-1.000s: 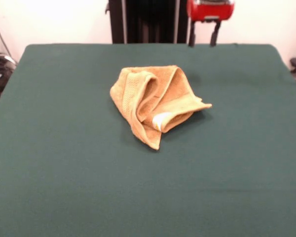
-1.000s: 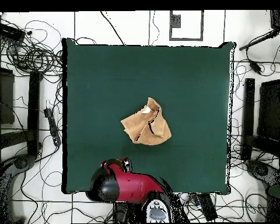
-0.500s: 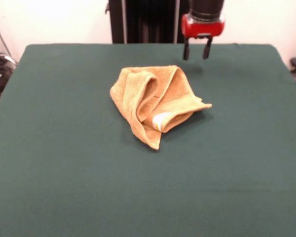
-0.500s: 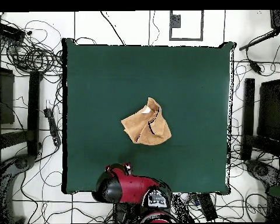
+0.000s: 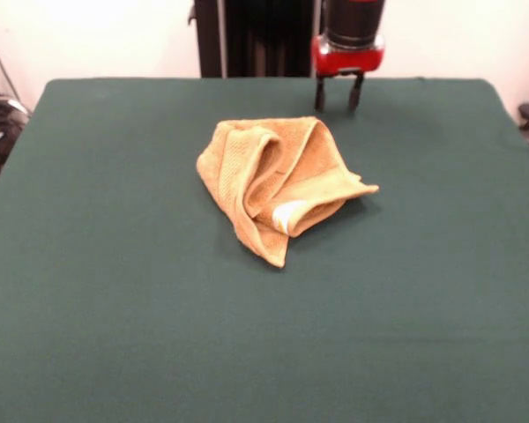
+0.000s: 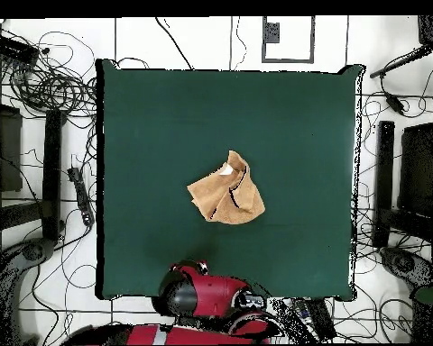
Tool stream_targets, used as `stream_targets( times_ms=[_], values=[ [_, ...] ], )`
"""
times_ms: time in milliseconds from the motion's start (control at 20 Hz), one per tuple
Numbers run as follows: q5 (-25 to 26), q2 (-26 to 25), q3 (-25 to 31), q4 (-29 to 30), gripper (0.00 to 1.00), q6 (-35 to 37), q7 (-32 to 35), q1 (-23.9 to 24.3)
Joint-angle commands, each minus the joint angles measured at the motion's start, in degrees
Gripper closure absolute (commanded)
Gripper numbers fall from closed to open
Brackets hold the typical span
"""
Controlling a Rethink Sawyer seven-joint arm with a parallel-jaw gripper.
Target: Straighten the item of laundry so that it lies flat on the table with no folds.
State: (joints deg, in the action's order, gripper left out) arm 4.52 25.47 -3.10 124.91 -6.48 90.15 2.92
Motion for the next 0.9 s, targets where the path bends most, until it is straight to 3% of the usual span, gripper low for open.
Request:
stream_targets(
  times_ms=[50, 250, 450, 600, 900],
  values=[
    [-0.11, -0.31, 4.76, -0.84, 0.0, -3.55, 12.07, -0.24],
    [-0.52, 2.83, 4.4, 0.22, 0.0, -1.12, 11.66, -1.12],
    [-2.22, 17.63, 3.45, 5.68, 0.0, 9.0, 11.25, -2.89],
    [-3.88, 25.77, 3.23, 7.21, 0.0, 16.9, 11.04, -3.29],
    [-4.82, 31.23, 2.74, 6.77, 0.0, 24.54, 11.06, -4.06]
  ],
)
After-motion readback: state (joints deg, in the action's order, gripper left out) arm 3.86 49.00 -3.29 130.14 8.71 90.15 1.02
